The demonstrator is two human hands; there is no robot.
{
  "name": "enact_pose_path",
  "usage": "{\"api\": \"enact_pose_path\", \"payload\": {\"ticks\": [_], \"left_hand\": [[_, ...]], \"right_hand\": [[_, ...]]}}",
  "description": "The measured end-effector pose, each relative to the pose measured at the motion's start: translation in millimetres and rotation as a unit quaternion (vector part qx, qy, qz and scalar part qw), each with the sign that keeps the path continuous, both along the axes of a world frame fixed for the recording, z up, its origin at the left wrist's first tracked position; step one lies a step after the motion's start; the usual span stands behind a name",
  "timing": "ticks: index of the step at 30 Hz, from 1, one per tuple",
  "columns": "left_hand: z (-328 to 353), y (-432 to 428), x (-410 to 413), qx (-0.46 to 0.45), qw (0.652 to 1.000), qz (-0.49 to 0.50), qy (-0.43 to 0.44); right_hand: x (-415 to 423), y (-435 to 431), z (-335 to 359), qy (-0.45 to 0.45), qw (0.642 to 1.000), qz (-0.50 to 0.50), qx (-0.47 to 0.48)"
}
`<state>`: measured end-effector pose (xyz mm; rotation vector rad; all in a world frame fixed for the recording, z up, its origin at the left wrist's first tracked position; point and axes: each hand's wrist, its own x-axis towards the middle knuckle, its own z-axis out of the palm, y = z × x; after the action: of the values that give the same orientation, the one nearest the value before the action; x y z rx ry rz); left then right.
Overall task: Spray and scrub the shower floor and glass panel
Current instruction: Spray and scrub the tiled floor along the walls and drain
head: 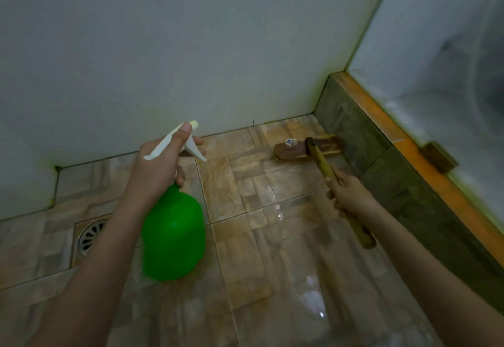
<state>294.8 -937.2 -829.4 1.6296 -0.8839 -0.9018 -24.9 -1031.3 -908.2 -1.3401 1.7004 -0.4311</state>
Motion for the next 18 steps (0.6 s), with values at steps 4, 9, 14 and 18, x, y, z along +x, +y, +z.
{"api": "enact_pose_path", "payload": {"ticks": [4, 9, 14, 18], "left_hand": [[1, 6, 3, 0.005, 1.0, -0.002, 0.007], [-4, 14, 11, 0.011, 1.0, 0.009, 0.017], [-6, 13, 15, 0.031, 0.999, -0.002, 0.02], [-12, 15, 15, 0.033, 0.999, 0.017, 0.017]], "right_hand": [[45, -39, -18, 0.231, 0.943, 0.151, -0.185], [69, -74, -41, 0.329, 0.908, 0.156, -0.208], [81, -63, -43, 0.284, 0.897, 0.24, -0.241], [42, -95, -37, 0.286, 0.907, 0.207, -0.228]]}}
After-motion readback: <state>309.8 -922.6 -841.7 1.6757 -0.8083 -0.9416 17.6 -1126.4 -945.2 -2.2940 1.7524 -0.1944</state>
